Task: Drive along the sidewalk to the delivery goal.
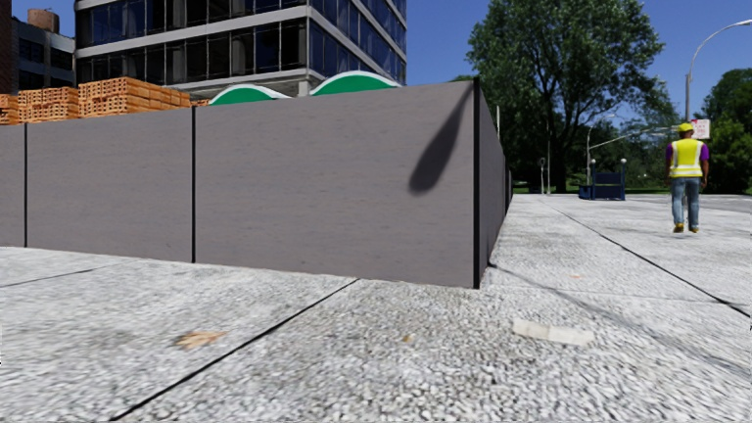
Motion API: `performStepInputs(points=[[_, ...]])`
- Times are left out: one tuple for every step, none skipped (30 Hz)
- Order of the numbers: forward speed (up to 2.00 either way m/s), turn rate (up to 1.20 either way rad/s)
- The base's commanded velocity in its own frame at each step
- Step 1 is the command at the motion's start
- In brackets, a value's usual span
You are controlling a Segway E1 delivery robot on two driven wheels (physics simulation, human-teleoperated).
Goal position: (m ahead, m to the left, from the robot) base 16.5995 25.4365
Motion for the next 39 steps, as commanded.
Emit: performStepInputs(points=[[1.28, 0.58], [1.28, 0.58], [1.28, 0.58], [1.28, 0.58], [1.28, 0.58], [1.28, 0.58], [1.28, 0.58], [1.28, 0.58], [1.28, 0.58], [1.28, 0.59], [1.28, 0.59], [1.28, 0.59], [1.28, 0.59], [1.28, 0.59], [1.28, 0.59], [1.28, 0.59], [1.28, 0.59], [1.45, 0.59], [1.45, 0.59], [2.00, 0.59], [2.00, 0.59], [2.00, 0.59], [2.00, 0.59], [2.00, 0.59], [2.00, 0.59], [2.00, 0.59], [2.00, 0.59], [2.00, 0.59], [2.00, 0.60], [2.00, 0.61], [2.00, 0.61], [2.00, 0.61], [2.00, 0.62], [2.00, 0.65], [2.00, 0.68], [2.00, 0.69], [2.00, 0.69], [2.00, 0.69], [2.00, 0.69]])
